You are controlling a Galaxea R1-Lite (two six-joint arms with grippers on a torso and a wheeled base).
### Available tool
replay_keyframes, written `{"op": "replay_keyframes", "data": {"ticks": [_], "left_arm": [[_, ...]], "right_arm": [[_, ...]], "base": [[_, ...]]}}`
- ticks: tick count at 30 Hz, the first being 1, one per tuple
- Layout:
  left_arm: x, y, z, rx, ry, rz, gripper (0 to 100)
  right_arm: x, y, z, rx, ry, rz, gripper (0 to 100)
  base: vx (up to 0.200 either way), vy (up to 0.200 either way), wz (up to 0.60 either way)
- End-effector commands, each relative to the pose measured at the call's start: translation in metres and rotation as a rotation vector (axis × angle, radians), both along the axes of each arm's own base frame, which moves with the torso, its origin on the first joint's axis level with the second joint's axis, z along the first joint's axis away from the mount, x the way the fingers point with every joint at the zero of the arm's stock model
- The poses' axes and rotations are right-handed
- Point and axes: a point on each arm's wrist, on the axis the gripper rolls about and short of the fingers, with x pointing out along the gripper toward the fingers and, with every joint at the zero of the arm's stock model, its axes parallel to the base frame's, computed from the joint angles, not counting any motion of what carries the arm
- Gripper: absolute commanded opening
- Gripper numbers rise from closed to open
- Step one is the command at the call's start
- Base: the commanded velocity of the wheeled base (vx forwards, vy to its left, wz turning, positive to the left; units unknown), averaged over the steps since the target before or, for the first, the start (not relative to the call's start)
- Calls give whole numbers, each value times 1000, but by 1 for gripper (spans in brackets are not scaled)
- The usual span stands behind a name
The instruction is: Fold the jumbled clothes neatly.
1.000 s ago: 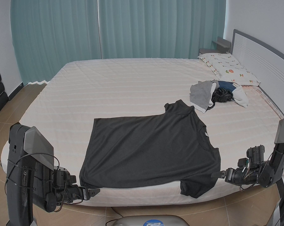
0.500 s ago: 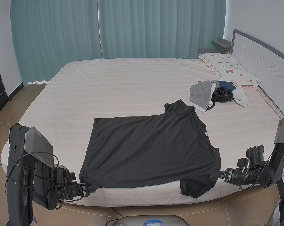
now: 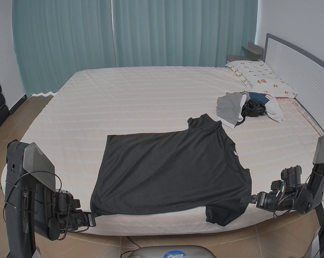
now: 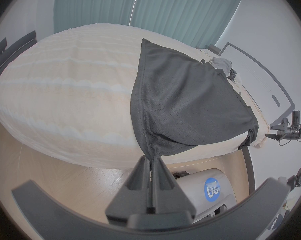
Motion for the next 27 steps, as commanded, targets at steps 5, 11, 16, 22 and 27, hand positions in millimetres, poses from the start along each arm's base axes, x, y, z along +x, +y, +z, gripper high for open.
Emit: {"op": "replay_keyframes", "data": {"ticks": [5,11,16,22,27], "left_arm": [[-4,6,18,-14,-42,27,0],[-11,14,36,-27,-71,52,0],[-13,24,39,-60,-75,64,0],[-24,28,39,-163,-35,-1,0],[-23,34,37,-188,-31,8,0]], "right_arm": [[0,-1,-1,0,5,-2,100],[7,-2,-7,-1,2,-13,100],[17,-2,-13,12,-21,-36,100],[30,-5,-17,7,-36,-71,100],[42,-3,-21,16,-50,-83,100]], "base": [[0,0,0],[0,0,0],[0,0,0],[0,0,0],[0,0,0]]}}
